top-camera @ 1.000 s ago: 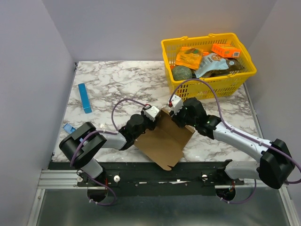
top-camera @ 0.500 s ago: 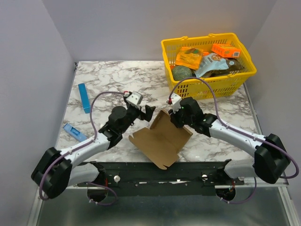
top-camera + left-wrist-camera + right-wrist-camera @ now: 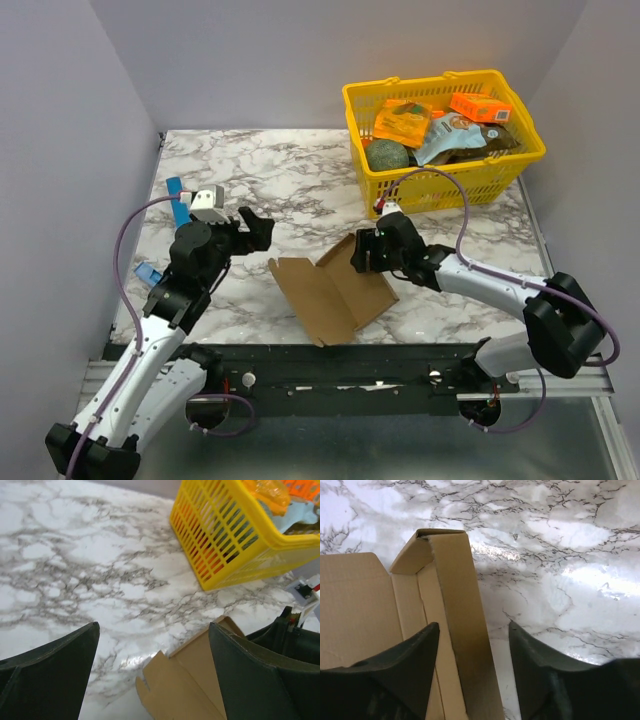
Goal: Fold the paper box
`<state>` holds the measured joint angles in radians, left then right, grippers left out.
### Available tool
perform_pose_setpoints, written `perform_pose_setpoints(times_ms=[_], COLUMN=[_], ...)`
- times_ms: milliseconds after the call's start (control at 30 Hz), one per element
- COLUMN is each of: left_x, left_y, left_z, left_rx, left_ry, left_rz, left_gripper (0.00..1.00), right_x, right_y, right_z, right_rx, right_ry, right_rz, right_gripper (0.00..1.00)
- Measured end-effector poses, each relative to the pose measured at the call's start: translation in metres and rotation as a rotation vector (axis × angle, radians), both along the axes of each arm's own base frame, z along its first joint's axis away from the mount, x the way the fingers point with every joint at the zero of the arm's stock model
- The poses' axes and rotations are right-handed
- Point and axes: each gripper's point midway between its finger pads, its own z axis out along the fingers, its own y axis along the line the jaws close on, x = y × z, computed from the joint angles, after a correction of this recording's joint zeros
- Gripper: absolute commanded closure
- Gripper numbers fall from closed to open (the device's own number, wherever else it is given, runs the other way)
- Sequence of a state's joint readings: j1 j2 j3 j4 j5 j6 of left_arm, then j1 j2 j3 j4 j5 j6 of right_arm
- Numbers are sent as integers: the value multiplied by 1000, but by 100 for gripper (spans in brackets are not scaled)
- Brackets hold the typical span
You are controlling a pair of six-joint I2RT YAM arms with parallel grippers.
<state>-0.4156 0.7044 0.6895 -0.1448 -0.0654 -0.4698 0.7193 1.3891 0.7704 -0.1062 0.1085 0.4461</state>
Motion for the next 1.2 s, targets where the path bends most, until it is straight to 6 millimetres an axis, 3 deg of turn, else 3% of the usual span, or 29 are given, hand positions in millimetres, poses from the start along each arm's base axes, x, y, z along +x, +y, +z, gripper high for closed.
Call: perform_pose_setpoints(times_ms=[200,333,533,767,933,1000,1133,1200], left_x=[-16,-24,-26,-27,-51,-59,-49,-47], left_y=[31,44,46,37,31,31,25,23], left_z=[-58,-89,-107,-128,-201,-220,-211,-209], left_rx=[-27,-39,-31,-77,-142,-151,-173,-169], left_ry=[216,329,396,436,574,617,563,549], left_rz=[89,129,135,108,112,118,97,84], left_gripper=[1,1,1,1,7,9,17,24], right_x=[2,6,6,-1,-2,-2,-4,-1], right_y=[-1,-11,-22,-12,-4,-4,-15,-21], right_z=[3,18,16,24,40,49,73,86], right_rx=[28,15,-43,-20,19,29,38,34], right_ry=[7,-45,-58,-65,-70,-82,-130,-161], right_rz=[-53,-87,-99,-6,28,28,-5,-34], right_gripper=[4,12,13,8,6,5,9,25])
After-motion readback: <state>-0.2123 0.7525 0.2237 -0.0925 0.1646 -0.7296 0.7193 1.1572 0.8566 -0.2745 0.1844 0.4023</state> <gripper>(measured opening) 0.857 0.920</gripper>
